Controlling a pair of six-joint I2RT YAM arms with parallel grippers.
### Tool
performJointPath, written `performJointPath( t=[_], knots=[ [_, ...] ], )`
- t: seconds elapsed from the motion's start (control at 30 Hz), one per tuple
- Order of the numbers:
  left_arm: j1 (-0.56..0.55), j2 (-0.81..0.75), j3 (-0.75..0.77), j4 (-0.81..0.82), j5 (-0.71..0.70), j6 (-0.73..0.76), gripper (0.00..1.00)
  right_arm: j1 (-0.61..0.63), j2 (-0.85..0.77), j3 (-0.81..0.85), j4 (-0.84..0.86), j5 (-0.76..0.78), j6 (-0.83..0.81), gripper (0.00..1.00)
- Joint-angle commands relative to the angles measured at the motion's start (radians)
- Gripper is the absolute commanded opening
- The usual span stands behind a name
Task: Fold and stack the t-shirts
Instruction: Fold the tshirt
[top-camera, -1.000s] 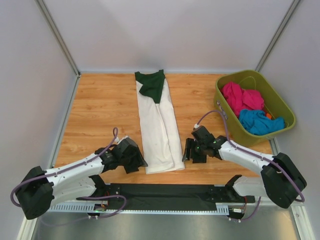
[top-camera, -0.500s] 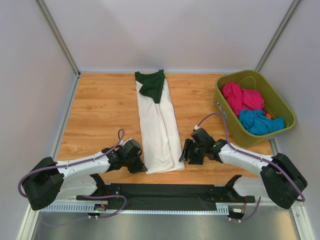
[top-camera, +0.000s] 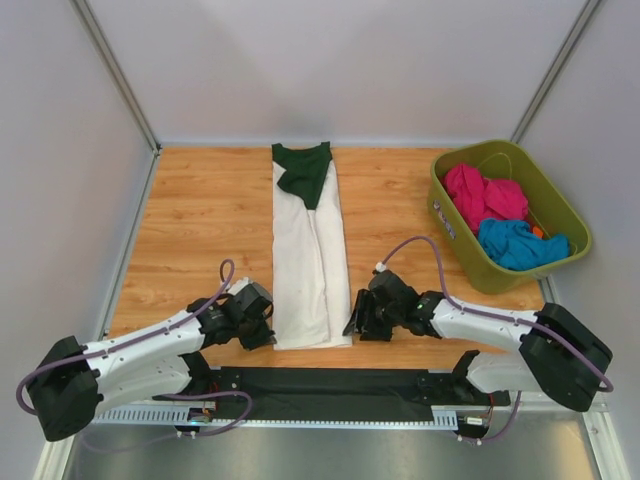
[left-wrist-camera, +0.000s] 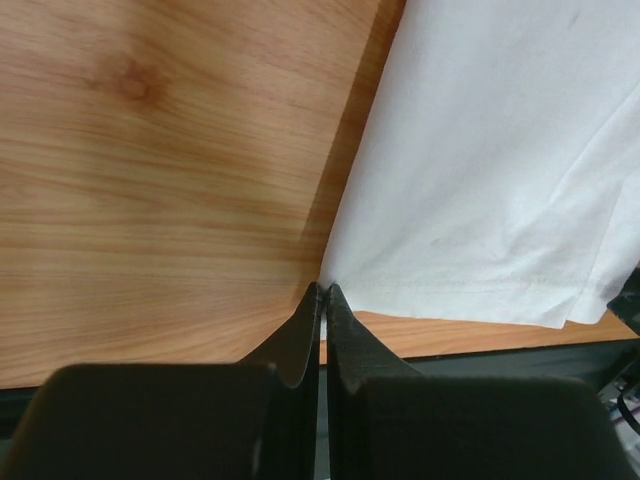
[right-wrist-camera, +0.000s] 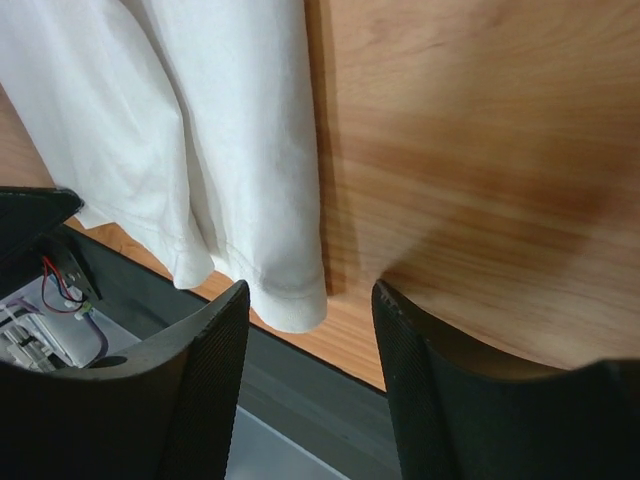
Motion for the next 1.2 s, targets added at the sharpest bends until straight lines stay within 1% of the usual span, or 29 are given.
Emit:
performJointPath(
  t=[0.0, 0.03, 0.1, 0.23, 0.3, 0.4, 0.6, 0.7, 0.8, 1.03, 1.07, 1.1, 1.17],
  knots=[
    [0.000, -0.034, 0.015, -0.103, -0.040, 0.019, 0.00, 0.051, 0.043, -0.013, 0.041, 0.031, 0.093, 0.54],
    [0.004, -0.039, 0.014, -0.121, -0.043, 0.025, 0.00, 0.069, 0.047, -0.016, 0.068, 0.031, 0.119, 0.52],
    [0.011, -0.056, 0.005, -0.126, -0.040, 0.028, 0.00, 0.089, 0.067, -0.019, 0.093, 0.042, 0.142, 0.52],
    [0.033, -0.073, -0.020, -0.130, -0.022, 0.032, 0.00, 0.144, 0.115, 0.001, 0.119, 0.054, 0.175, 0.49],
    [0.042, -0.085, -0.027, -0.144, -0.017, 0.029, 0.00, 0.163, 0.149, 0.029, 0.104, 0.065, 0.179, 0.48],
    [0.045, -0.109, -0.026, -0.179, -0.028, 0.029, 0.00, 0.181, 0.185, 0.049, 0.067, 0.072, 0.193, 0.43],
    [0.046, -0.157, -0.021, -0.221, -0.052, 0.028, 0.00, 0.196, 0.147, 0.021, 0.052, 0.097, 0.219, 0.40],
    [0.046, -0.154, -0.023, -0.218, -0.049, 0.029, 0.00, 0.200, 0.147, 0.023, 0.053, 0.097, 0.219, 0.33],
    [0.048, -0.146, -0.020, -0.213, -0.049, 0.035, 0.00, 0.213, 0.161, 0.036, 0.041, 0.099, 0.222, 0.29],
    [0.048, -0.149, -0.012, -0.230, -0.051, 0.038, 0.00, 0.232, 0.184, 0.050, 0.032, 0.097, 0.221, 0.24],
    [0.048, -0.151, -0.012, -0.236, -0.052, 0.038, 0.00, 0.235, 0.184, 0.050, 0.029, 0.099, 0.221, 0.21],
    [0.048, -0.157, -0.011, -0.238, -0.052, 0.040, 0.00, 0.235, 0.184, 0.049, 0.030, 0.097, 0.219, 0.14],
    [0.048, -0.160, -0.009, -0.242, -0.052, 0.048, 0.00, 0.235, 0.189, 0.050, 0.023, 0.097, 0.218, 0.04]
  ],
)
